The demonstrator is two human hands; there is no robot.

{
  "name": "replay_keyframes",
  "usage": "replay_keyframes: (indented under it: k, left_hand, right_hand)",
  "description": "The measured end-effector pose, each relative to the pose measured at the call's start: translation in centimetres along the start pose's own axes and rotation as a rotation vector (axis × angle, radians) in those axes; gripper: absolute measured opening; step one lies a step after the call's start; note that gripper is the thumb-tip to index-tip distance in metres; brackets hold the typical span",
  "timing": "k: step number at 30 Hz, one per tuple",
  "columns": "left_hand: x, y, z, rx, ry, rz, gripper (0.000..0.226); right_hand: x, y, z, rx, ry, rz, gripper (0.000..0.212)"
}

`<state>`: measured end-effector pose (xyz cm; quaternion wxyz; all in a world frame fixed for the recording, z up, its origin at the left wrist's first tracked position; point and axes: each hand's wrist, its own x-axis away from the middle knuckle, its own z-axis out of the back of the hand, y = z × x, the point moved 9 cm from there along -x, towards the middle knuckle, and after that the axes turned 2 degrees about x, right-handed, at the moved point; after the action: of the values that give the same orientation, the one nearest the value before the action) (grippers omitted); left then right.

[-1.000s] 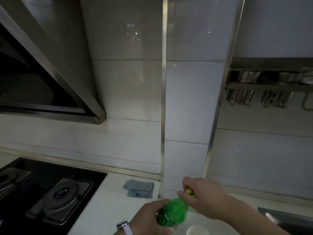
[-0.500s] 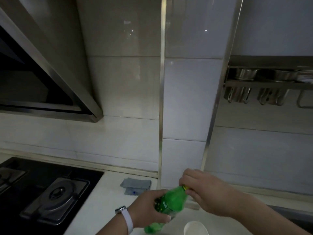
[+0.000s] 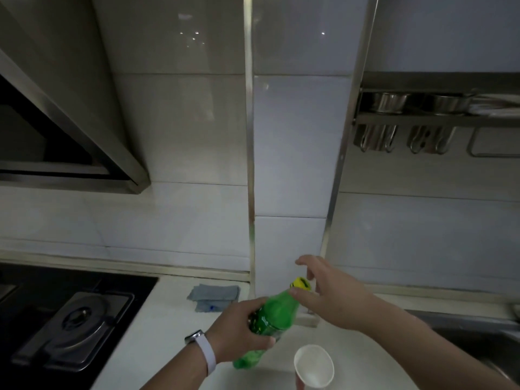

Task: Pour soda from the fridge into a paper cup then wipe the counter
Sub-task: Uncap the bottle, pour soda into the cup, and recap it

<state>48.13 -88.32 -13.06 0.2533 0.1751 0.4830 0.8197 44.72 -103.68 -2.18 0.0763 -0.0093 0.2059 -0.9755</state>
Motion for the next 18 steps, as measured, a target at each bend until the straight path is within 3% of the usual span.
replay_keyframes:
  k: [2,5,8,11,15,18]
  left_hand:
    - [-0.1,-0.1,-0.2,-0.011,-0.003,0.002,0.060]
    - [-0.1,0.0,-0.1,-0.031,0.001,-0.004,0.058]
    - [0.2,0.1,0.1,-0.050,0.002,0.000,0.058]
    - [0.4,-0.1,0.0,-0.063,0.005,0.014,0.060]
    - [0.8,-0.3,-0.3,-0.102,-0.014,0.017,0.056]
    - [0.8,-1.0,-0.7,-0.121,-0.040,0.030,0.056]
  right_hand:
    - [-0.5,0.7,0.0,0.084,0.010,-0.059,0.035]
    - [-0.3,0.3,-0.1,0.014,0.025,0.002,0.025]
    - [0.1,0.1,-0.3,-0.020,-0.005,0.033,0.054]
    - [-0.4,1.1,-0.6,0.040,-0.010,-0.071,0.040]
    - [-0.2,0.4,-1.1,0.005,-0.027,-0.015,0.012]
    - [0.2,0.2,-1.2,0.011,-0.048,0.016,0.015]
